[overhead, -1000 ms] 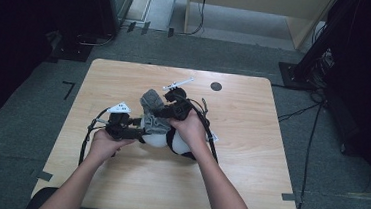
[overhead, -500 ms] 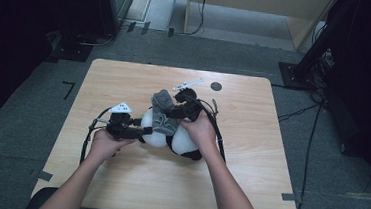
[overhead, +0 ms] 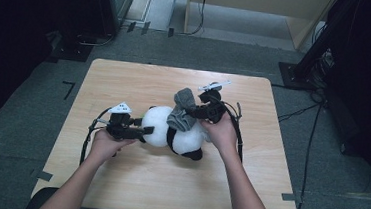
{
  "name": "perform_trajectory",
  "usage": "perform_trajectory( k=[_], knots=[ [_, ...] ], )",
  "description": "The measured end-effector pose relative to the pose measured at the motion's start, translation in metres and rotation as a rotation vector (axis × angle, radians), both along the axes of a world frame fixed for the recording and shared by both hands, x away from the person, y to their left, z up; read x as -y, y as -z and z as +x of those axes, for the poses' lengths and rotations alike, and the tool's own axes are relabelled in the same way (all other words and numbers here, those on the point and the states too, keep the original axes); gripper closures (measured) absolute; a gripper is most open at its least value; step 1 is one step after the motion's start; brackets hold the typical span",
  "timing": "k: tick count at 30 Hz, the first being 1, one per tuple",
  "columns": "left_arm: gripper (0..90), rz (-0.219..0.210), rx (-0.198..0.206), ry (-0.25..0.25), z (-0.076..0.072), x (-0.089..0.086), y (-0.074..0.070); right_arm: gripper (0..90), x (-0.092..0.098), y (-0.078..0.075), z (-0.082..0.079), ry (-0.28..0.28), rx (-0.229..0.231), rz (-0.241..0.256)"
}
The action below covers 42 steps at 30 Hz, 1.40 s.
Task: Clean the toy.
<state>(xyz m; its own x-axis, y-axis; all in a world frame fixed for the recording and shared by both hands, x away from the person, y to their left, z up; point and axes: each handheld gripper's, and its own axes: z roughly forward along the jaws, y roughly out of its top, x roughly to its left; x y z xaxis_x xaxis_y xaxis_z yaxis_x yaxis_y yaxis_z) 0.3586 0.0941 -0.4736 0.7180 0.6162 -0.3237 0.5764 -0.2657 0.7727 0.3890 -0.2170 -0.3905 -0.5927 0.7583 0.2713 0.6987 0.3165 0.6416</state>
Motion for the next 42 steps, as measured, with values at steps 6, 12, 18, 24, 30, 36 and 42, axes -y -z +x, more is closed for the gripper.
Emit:
perform_trajectory(
  k=[6,12,18,24,30,36,42],
  knots=[
    [40.9,-0.013,-0.001,-0.001,0.000,0.000,0.000,71.9,0.022,-0.003,-0.004,0.041,-0.001,0.012],
    [41.0,-0.020,-0.004,0.000,-0.001,0.000,-0.001,72.7,0.038,-0.005,-0.009,0.073,0.024,-0.023],
    [40.7,-0.017,-0.002,-0.001,-0.001,-0.001,0.000,72.9,0.052,-0.003,-0.010,0.104,0.010,0.005],
    [40.5,-0.006,0.003,-0.003,-0.001,0.000,-0.001,74.0,0.051,-0.020,-0.008,0.078,0.001,0.151],
    [40.5,-0.008,0.002,-0.002,-0.001,-0.001,-0.001,74.0,0.017,-0.042,-0.008,-0.007,0.035,0.196],
    [40.5,-0.007,0.004,-0.001,-0.001,0.000,-0.001,73.9,-0.030,-0.041,0.004,-0.083,0.020,0.174],
    [40.4,-0.002,0.007,0.000,-0.001,-0.001,-0.001,73.7,-0.076,-0.024,0.016,-0.135,-0.019,0.149]
  ],
)
